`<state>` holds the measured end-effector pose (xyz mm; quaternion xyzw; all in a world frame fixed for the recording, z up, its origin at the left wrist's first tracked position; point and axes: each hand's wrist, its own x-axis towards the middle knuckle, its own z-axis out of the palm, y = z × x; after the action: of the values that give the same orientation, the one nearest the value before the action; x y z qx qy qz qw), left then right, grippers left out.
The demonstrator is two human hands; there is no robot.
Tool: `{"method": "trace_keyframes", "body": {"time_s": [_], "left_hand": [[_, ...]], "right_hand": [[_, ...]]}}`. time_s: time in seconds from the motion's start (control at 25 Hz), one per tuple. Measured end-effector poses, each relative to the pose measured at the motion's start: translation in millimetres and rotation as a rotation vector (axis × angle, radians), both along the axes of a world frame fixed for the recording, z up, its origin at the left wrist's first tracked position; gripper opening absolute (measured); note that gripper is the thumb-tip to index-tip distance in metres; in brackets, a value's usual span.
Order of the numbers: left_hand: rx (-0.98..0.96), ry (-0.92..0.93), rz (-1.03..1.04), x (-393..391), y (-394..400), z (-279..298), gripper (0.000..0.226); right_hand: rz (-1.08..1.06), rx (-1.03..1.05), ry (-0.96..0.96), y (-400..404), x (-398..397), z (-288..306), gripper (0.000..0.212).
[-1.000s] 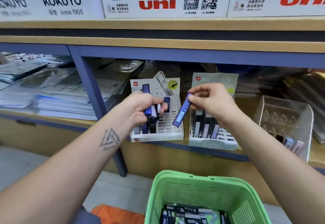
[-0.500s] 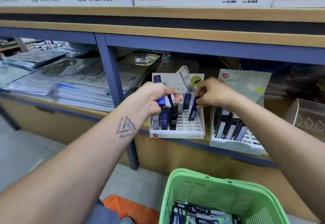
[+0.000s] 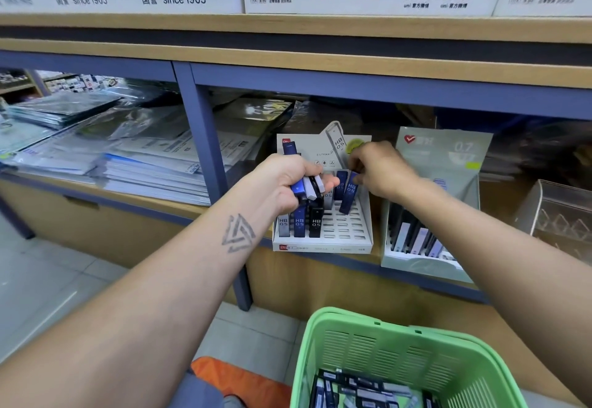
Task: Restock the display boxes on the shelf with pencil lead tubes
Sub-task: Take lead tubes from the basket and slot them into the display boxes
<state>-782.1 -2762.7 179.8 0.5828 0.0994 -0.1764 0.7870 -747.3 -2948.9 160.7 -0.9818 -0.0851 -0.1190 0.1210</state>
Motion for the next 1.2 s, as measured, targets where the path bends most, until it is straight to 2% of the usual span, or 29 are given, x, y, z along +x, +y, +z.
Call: {"method": "trace_keyframes", "body": {"time_s": [0.24, 0.44, 0.64, 0.84, 1.0, 1.12, 1.2], "left_hand": [[0.001, 0.019, 0.003, 3, 2, -3, 0.017], [-0.019, 0.039, 0.011, 5, -1, -3, 0.020], [-0.008, 0.048, 0.012, 7, -1, -6, 0.020], [-0.009, 0.041, 0.012, 8, 1, -6, 0.019], [-0.001, 0.039, 0.017, 6, 0, -5, 0.019], [0.003, 0.042, 0.022, 6, -1, -6, 0.022], [-0.001, 0.043, 0.017, 5, -2, -6, 0.024]], "right_hand": [[0.031, 0.042, -0.118, 6, 9, -10, 0.014], [0.036, -0.022, -0.102, 12, 16, -10, 0.015], [0.040, 0.008, -0.126, 13, 15, -13, 0.015], [0.068, 0.032, -0.048, 12, 12, -7, 0.017], [-0.001, 0.018, -0.034, 14, 18, -16, 0.023], [-0.112, 0.050, 0.018, 16, 22, -24, 0.017], [-0.135, -0.038, -0.020, 19, 18, -24, 0.019]]}}
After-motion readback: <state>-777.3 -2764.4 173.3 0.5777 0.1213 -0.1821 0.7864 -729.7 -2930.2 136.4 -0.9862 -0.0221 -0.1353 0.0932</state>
